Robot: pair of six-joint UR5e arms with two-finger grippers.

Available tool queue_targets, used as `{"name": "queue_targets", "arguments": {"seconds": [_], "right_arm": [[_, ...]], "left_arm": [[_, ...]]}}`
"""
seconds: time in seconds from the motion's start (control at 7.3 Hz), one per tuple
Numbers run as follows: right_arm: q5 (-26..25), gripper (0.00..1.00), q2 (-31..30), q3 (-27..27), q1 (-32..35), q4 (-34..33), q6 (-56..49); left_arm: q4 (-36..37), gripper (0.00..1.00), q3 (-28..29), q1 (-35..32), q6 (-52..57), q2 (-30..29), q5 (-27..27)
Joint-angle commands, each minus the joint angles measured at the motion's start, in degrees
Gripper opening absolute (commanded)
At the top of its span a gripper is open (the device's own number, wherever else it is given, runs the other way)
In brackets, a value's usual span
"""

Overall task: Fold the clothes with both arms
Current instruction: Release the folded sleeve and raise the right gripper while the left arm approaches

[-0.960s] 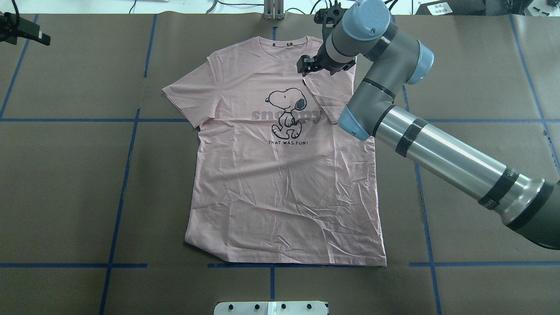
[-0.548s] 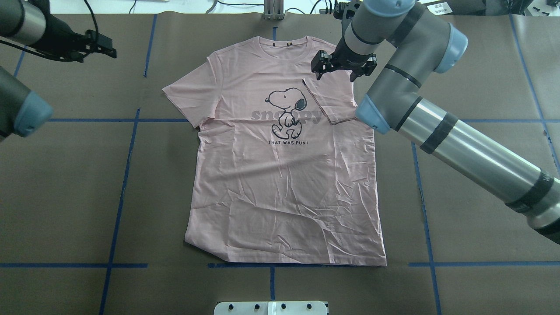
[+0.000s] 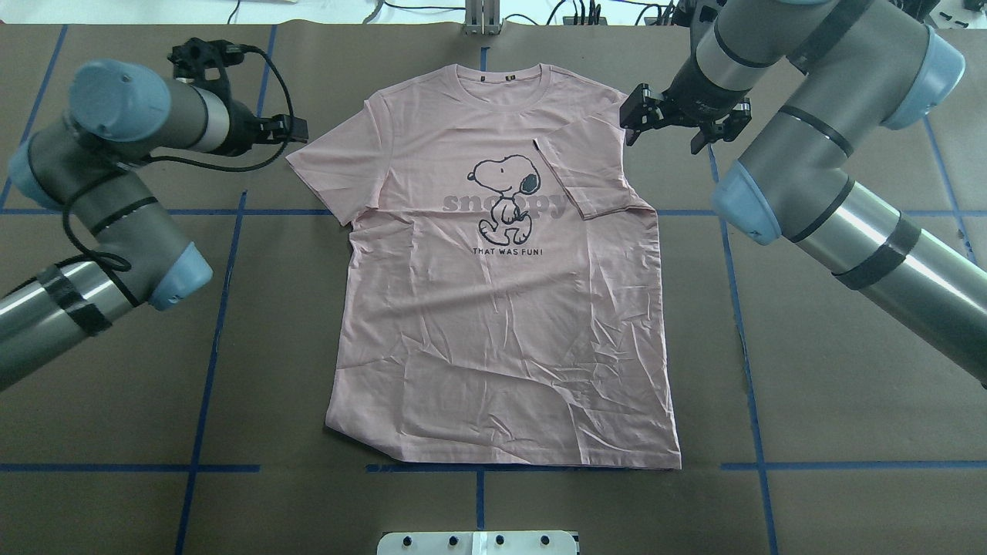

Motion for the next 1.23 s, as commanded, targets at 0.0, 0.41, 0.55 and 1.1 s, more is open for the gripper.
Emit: {"name": "queue_targets", "arguments": {"seconds": [0.0,0.41,0.55,1.1], "right_arm": [[-0.1,1.0,-0.43,0.6,0.15,0.17,-0.02],[-0.45,1.0,-0.52,0.51,-0.29,0.52,0.07],[-0.54,1.0,-0.52,0.42,-0.29,0.52,0.07],[-0.54,1.0,-0.52,0.34,-0.29,0.61,-0.02]], "left_arm": [[-2.11,0.99,5.32,3.62,0.02,-2.31,7.06],[-3.0,0.98,8.49,3.63,-0.07,-2.57,8.57],[-3.09,0.97,8.76,3.63,0.02,-2.57,8.57],[-3.88,0.79,9.91,3.63,-0.07,-2.75,8.57]]}}
